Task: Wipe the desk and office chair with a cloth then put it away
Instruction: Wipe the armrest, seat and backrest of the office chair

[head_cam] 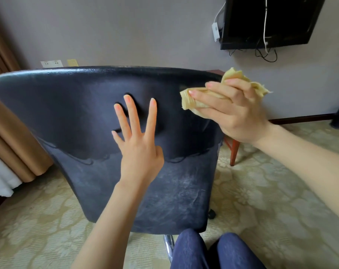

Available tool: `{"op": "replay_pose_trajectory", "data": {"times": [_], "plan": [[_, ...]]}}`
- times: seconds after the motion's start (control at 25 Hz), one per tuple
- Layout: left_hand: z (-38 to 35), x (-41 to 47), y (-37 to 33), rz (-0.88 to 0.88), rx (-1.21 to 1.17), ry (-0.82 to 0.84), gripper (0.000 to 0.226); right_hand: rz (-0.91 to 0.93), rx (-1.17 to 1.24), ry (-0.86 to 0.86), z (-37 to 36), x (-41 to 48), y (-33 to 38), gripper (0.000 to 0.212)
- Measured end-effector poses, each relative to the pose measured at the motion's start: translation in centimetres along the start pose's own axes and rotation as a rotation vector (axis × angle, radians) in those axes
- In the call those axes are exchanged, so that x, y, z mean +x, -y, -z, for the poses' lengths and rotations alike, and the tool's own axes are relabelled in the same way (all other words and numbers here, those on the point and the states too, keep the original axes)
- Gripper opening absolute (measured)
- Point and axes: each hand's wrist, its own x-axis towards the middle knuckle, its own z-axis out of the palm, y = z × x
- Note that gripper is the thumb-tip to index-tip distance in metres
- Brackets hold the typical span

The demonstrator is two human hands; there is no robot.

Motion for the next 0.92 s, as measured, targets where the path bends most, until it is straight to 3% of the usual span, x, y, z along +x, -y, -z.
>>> {"op": "replay_pose_trajectory", "data": {"times": [0.16,0.44,0.64,0.72,0.76,0.92], "plan": [[-0.5,0.3,0.4,-0.017,-0.034,0.019,0.108,-0.156,0.056,-0.037,-1.8,-2.4,2.8,0.027],[-0.7,0.3,-0.1,-0.011,0.007,0.059,0.106,-0.212,0.248,0.118,-2.3,-9.0,7.6,0.038],[-0.1,-0.1,-0.7,-0.032,0.014,0.137,0.104,-0.150,0.468,0.522,0.4,-12.3,9.5,0.048],[0.3,-0.3,-0.7,-0.045,-0.014,0.155,0.104,-0.167,0.513,0.583,1.8,-12.6,9.9,0.045],[0.6,-0.3,-0.8,-0.054,-0.047,0.154,0.103,-0.261,0.562,0.601,2.5,-12.4,10.1,0.041],[0.5,-2.3,-1.6,-0.022,-0.339,0.137,0.087,-0.975,0.880,0.554,4.8,-9.4,11.1,0.036]]}}
